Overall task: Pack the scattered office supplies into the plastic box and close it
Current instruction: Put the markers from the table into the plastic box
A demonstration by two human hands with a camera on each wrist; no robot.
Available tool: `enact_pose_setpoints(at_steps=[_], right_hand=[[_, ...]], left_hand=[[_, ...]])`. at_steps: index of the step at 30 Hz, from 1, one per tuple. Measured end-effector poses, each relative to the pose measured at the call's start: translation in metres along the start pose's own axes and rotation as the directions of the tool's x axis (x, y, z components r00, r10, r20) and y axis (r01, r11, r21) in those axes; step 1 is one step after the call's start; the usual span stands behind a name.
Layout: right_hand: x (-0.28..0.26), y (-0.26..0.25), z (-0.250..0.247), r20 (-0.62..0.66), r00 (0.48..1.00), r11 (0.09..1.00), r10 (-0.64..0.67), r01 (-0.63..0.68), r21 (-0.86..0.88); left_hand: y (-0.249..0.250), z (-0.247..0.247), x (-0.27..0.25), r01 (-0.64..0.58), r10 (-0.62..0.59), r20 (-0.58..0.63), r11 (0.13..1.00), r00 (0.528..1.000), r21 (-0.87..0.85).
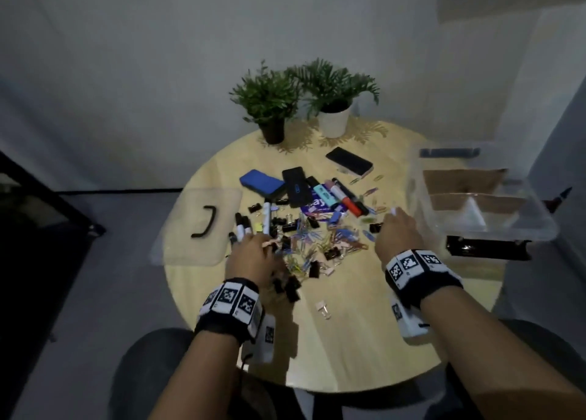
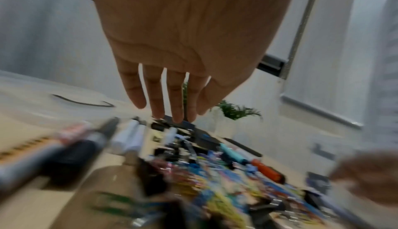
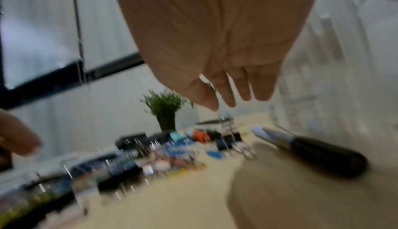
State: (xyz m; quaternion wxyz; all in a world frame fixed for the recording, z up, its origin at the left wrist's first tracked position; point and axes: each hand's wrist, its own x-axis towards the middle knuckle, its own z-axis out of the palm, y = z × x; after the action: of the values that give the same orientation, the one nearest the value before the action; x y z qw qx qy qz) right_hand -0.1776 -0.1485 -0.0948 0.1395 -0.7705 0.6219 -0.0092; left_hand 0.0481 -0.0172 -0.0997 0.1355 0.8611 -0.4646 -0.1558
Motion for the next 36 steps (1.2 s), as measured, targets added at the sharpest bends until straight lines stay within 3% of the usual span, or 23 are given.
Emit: enact_pose_setpoints(at_steps=[2, 4, 11, 13, 17, 20, 23, 25, 29, 32, 36], right_hand=[[0.006, 0.002, 0.015, 0.059, 0.994, 0.975, 0.091, -0.077, -0.208], [0.009, 0.002, 0.023, 0.023, 0.992, 0.955, 0.121, -0.111, -0.275], [0.029, -0.01, 0.026, -0.114, 0.972, 0.978, 0.208, -0.206, 0.03], [0.029, -0.038, 0.009, -0.122, 0.982, 0.983, 0.142, -0.126, 0.134], [0.023, -0.12, -0.005, -0.055, 0.987, 0.944, -0.15, 0.159, 0.288], [0.027, -0.177, 0.015, 0.091, 0.969, 0.937, -0.228, 0.193, 0.292], [0.037, -0.212, 0.041, 0.205, 0.964, 0.947, -0.17, 0.102, 0.303], [0.042, -0.223, 0.057, 0.249, 0.957, 0.963, -0.15, 0.085, 0.254], [0.047, -0.229, 0.071, 0.248, 0.965, 0.977, -0.088, 0.035, 0.21], [0.05, -0.227, 0.073, 0.248, 0.964, 0.981, -0.096, 0.049, 0.188], [0.046, -0.221, 0.07, 0.193, 0.98, 0.973, -0.056, 0.01, 0.231]], left_hand=[[-0.026, -0.011, 0.004, 0.131, -0.128, -0.038, 0.988, 0.991, 0.082], [-0.043, -0.016, 0.009, 0.216, -0.21, -0.057, 0.966, 0.976, 0.141], [-0.065, -0.009, 0.035, 0.358, -0.366, 0.039, 0.925, 0.93, 0.131], [-0.066, -0.006, 0.039, 0.379, -0.389, 0.054, 0.915, 0.92, 0.137], [-0.064, 0.001, 0.041, 0.393, -0.404, 0.093, 0.913, 0.91, 0.113], [-0.062, 0.001, 0.041, 0.393, -0.4, 0.11, 0.916, 0.91, 0.079], [-0.064, -0.008, 0.037, 0.386, -0.381, 0.092, 0.921, 0.92, -0.048], [-0.068, -0.021, 0.033, 0.354, -0.349, 0.064, 0.903, 0.935, -0.243], [-0.082, -0.047, 0.028, 0.285, -0.347, 0.011, 0.753, 0.938, -0.593], [-0.092, -0.051, 0.023, 0.34, -0.362, 0.035, 0.834, 0.932, -0.435], [-0.091, -0.028, 0.011, 0.396, -0.365, 0.263, 0.916, 0.893, -0.072]])
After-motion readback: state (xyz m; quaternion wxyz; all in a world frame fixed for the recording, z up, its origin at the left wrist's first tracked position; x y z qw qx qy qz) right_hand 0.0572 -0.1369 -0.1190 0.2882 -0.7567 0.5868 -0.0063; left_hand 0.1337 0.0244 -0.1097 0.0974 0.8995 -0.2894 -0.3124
